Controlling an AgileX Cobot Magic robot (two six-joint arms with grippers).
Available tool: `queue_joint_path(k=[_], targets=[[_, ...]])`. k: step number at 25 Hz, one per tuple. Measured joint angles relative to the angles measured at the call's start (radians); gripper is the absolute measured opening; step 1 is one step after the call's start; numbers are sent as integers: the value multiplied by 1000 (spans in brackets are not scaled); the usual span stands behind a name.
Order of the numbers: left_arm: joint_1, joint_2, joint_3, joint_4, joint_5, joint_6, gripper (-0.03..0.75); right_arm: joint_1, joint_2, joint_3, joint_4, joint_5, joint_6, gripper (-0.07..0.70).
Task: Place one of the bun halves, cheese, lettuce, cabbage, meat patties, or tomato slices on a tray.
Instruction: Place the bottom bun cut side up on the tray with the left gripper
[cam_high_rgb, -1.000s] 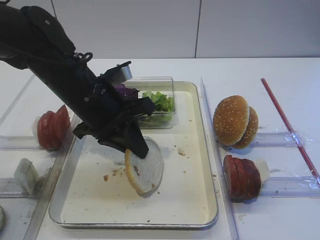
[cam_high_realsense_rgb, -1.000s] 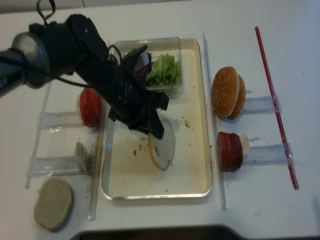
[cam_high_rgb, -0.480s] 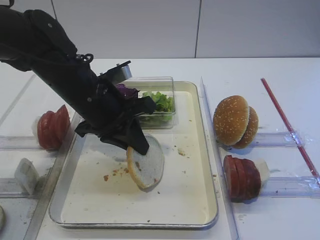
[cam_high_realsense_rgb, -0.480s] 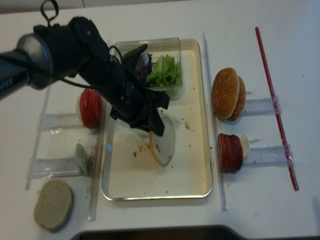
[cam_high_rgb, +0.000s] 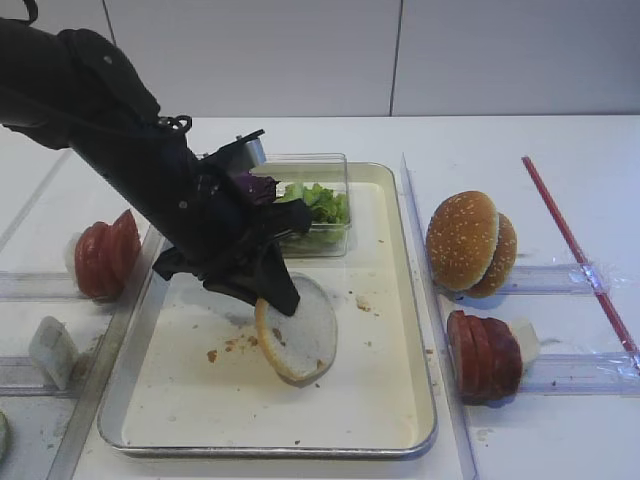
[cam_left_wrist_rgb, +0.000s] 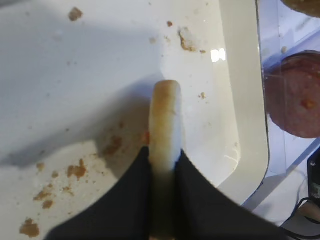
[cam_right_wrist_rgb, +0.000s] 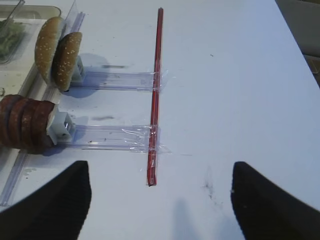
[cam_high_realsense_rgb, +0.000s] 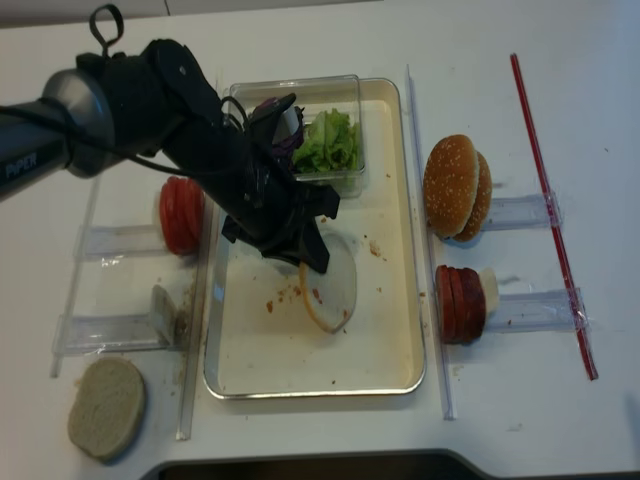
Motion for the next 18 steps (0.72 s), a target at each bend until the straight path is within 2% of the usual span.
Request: queue_joint_path(k=[5, 13, 17, 18], targets=[[0, 0, 0, 31, 0, -20, 90, 0, 0, 0, 0, 0, 0, 585], [0, 4, 0, 111, 2, -57, 326, 0, 0, 0, 0, 0, 0, 585], [0, 4, 0, 141, 2, -82, 396, 0, 0, 0, 0, 0, -2, 585], [0, 4, -10, 153, 18, -89, 416, 0, 0, 0, 0, 0, -2, 585]])
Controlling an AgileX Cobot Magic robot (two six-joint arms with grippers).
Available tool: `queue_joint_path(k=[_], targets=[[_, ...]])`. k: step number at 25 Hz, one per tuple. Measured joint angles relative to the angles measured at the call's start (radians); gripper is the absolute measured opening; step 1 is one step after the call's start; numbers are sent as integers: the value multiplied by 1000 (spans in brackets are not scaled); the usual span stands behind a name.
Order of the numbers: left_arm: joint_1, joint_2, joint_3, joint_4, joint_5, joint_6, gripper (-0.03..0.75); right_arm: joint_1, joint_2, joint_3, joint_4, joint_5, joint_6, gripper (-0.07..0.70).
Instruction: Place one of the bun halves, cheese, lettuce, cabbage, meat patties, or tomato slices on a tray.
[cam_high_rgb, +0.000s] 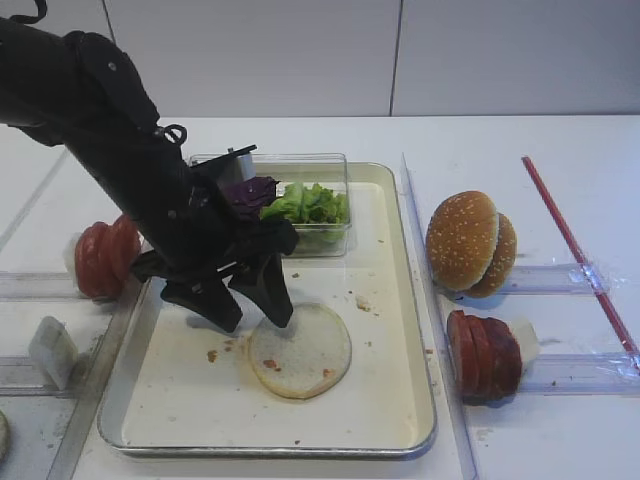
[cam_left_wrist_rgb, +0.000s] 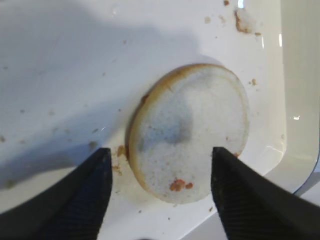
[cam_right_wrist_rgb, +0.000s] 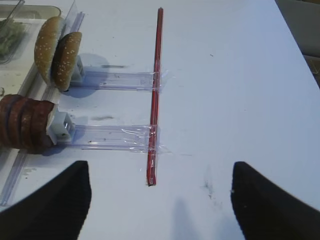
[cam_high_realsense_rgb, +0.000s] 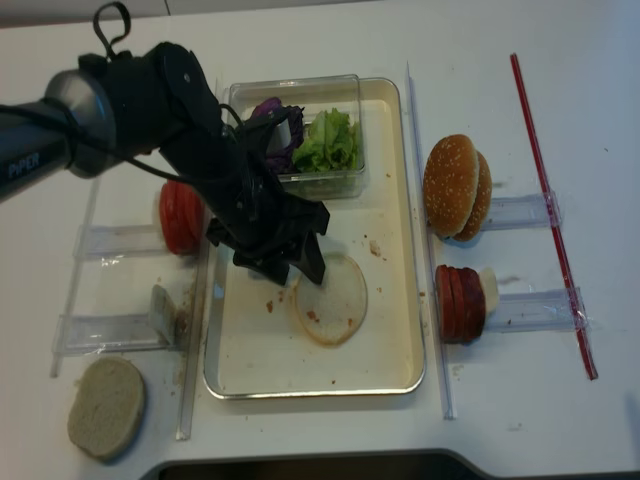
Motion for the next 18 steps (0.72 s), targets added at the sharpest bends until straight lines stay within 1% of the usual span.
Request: queue_joint_path(k=[2, 4, 6, 8, 10, 13, 15, 18], targets=[[0, 0, -13, 6, 7, -7, 423, 0, 0, 0, 0, 0, 0, 585], [0, 0, -44, 30, 34, -33, 428, 0, 0, 0, 0, 0, -1, 585], [0, 0, -85, 75, 76, -78, 431, 0, 0, 0, 0, 0, -1, 585], [0, 0, -131, 143, 137, -136, 433, 0, 0, 0, 0, 0, -1, 585], [0, 0, -186, 212, 170, -188, 433, 0, 0, 0, 0, 0, -1, 585], [0, -2, -258, 324, 180, -256, 433, 0, 0, 0, 0, 0, -1, 585], [0, -11, -285, 361, 182, -288, 433, 0, 0, 0, 0, 0, -1, 585], [0, -36, -300, 413, 189, -312, 433, 0, 0, 0, 0, 0, -1, 585]])
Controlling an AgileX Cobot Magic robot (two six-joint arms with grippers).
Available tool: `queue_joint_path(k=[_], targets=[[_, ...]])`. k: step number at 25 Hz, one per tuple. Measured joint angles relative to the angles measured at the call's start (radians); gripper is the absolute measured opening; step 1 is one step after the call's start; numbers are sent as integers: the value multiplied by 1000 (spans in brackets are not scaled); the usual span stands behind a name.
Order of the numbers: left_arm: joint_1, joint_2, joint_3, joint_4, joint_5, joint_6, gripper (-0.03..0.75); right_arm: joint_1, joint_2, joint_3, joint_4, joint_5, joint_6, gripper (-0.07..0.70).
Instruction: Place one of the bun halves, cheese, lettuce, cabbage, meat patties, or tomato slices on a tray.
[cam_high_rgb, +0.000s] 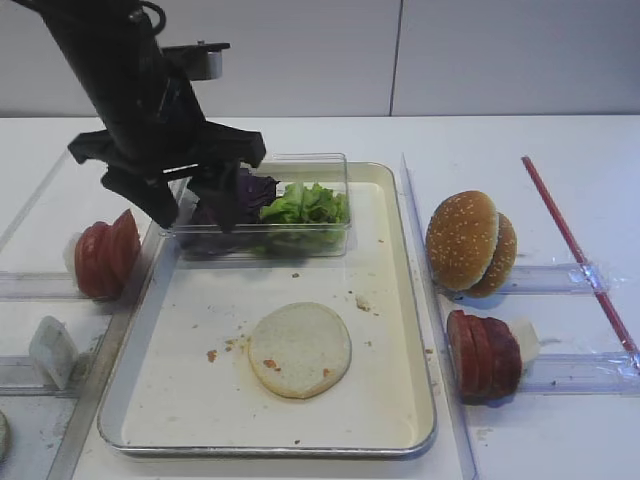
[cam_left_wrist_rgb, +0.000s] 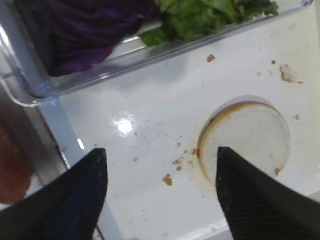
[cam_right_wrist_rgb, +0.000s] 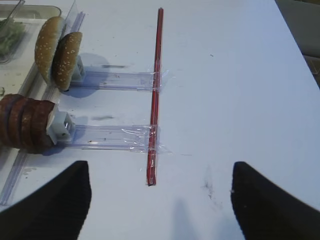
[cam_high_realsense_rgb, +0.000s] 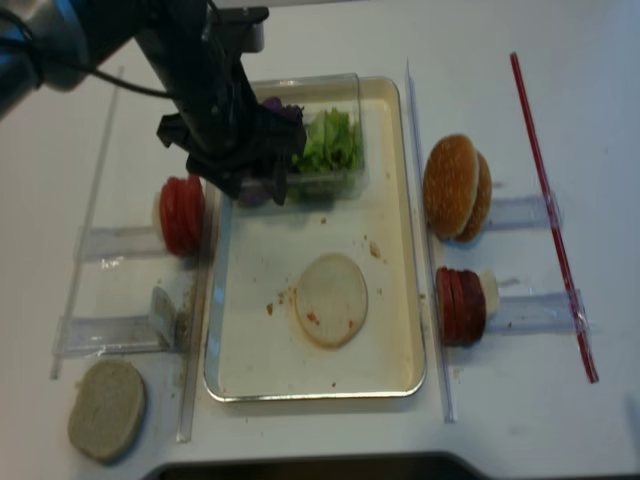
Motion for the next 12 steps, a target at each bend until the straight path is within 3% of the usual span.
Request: queue_joint_path(k=[6, 12], targets=[[6, -78, 0, 164, 10, -50, 433, 0, 0, 0, 0, 0, 0, 585], [110, -173, 48, 191, 14, -53, 433, 0, 0, 0, 0, 0, 0, 585]])
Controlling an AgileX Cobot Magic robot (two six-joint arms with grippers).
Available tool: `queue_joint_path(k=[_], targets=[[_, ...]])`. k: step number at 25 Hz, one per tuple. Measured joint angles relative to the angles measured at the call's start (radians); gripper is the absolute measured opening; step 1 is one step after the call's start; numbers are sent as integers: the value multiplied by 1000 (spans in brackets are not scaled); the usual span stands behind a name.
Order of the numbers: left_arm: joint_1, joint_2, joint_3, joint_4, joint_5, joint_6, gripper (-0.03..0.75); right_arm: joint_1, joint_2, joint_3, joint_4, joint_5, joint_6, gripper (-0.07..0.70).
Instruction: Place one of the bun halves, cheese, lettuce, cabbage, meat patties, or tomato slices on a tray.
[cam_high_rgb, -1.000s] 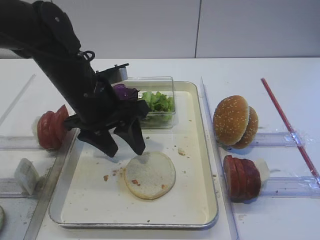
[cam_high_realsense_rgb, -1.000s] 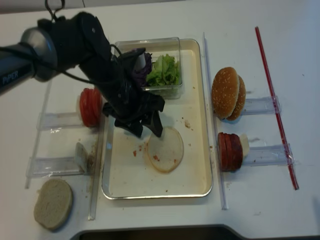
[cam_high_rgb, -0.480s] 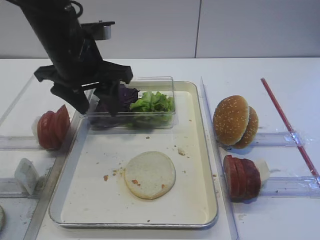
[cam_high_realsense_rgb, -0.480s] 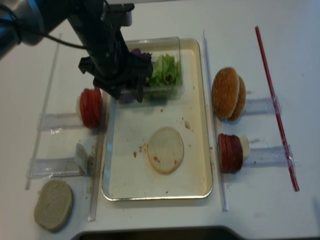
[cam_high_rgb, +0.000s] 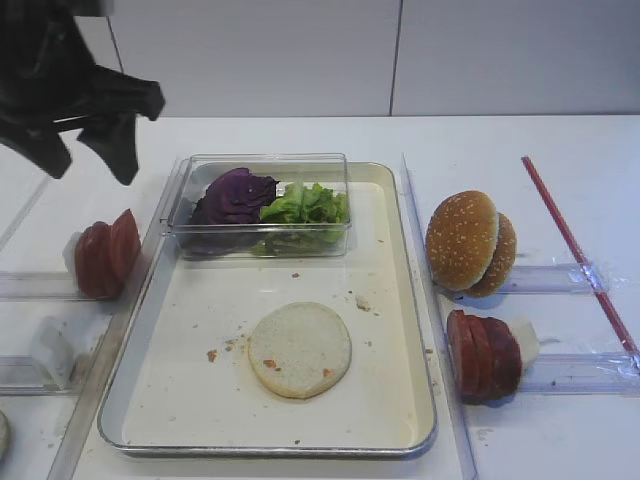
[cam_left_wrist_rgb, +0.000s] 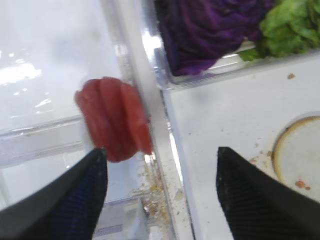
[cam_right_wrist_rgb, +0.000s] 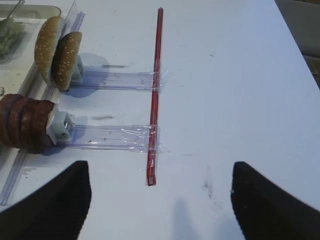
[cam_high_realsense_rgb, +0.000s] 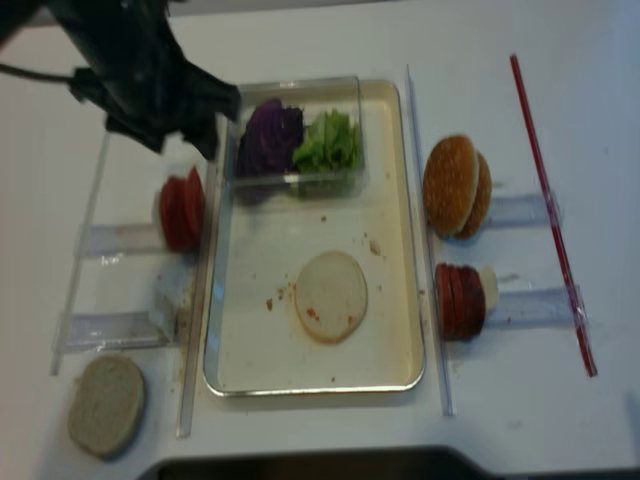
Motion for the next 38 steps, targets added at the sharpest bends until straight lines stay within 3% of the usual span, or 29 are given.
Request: queue_joint_path(k=[9, 17, 28, 38], targets=[[233, -161, 142, 26, 8, 35, 433, 0, 0, 0, 0, 0, 0, 585], [245, -270, 189, 18, 8, 56, 432, 0, 0, 0, 0, 0, 0, 585], [246, -719, 507, 22, 19, 60, 432, 0, 0, 0, 0, 0, 0, 585], [246, -1059, 718, 27, 26, 93, 432, 0, 0, 0, 0, 0, 0, 585]])
